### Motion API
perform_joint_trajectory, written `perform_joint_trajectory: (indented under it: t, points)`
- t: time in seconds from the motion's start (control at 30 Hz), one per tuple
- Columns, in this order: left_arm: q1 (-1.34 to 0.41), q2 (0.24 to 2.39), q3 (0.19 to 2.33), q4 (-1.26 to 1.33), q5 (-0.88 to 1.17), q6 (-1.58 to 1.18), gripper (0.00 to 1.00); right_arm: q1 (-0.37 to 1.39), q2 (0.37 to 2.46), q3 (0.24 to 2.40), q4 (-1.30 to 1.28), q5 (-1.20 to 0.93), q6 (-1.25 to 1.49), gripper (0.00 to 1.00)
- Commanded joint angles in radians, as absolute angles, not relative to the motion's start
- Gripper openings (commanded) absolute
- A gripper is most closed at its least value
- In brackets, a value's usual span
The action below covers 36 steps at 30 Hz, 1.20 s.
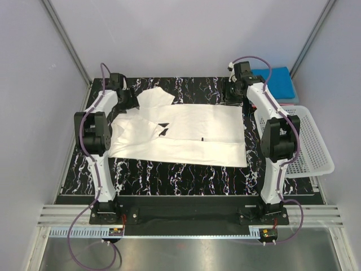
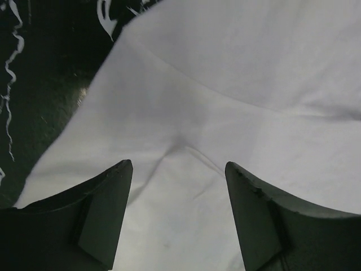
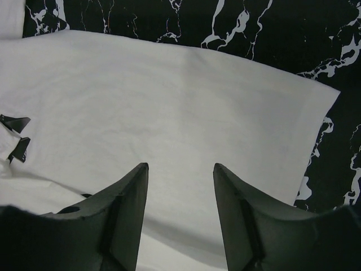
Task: Fold and stack the t-shirts
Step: Fold the tshirt
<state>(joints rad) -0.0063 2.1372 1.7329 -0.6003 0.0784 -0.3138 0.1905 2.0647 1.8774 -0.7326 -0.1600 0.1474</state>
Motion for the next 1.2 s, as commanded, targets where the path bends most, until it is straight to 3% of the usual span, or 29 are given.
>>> perform_joint_trajectory:
  t: [0.0, 0.17, 0.5, 0.67, 0.8, 0.97, 1.17]
  points:
    - [0.043, 2.204, 1.888, -0.643, 0.074, -0.322, 0.72, 0.195, 2.094, 1.962, -0.779, -0.154, 0.101, 0.57]
    - [0.055, 2.319, 1.970, -0.817, -0.131, -0.376, 0.70, 0.189, 2.106, 1.964, -0.769, -0.132, 0.114, 0.56]
    - [0.123, 2.249, 1.770, -0.839, -0.291, -0.394, 0.73, 0.160, 2.056, 1.908, -0.744, -0.205, 0.103, 0.57]
    - [0.160, 2.201, 1.735, -0.793, -0.256, -0.376, 0.73, 0.158, 2.045, 1.882, -0.741, -0.255, 0.078, 0.57]
    - [0.156, 2.128, 1.749, -0.701, -0.062, -0.312, 0.77, 0.158, 2.120, 1.946, -0.784, -0.261, 0.052, 0.58]
    - [0.147, 2.261, 1.931, -0.795, 0.038, -0.298, 0.78, 0.143, 2.210, 2.057, -0.787, -0.204, 0.058, 0.58]
    - [0.130, 2.261, 1.907, -0.693, 0.037, -0.244, 0.78, 0.103, 2.381, 2.264, -0.862, -0.265, 0.018, 0.52]
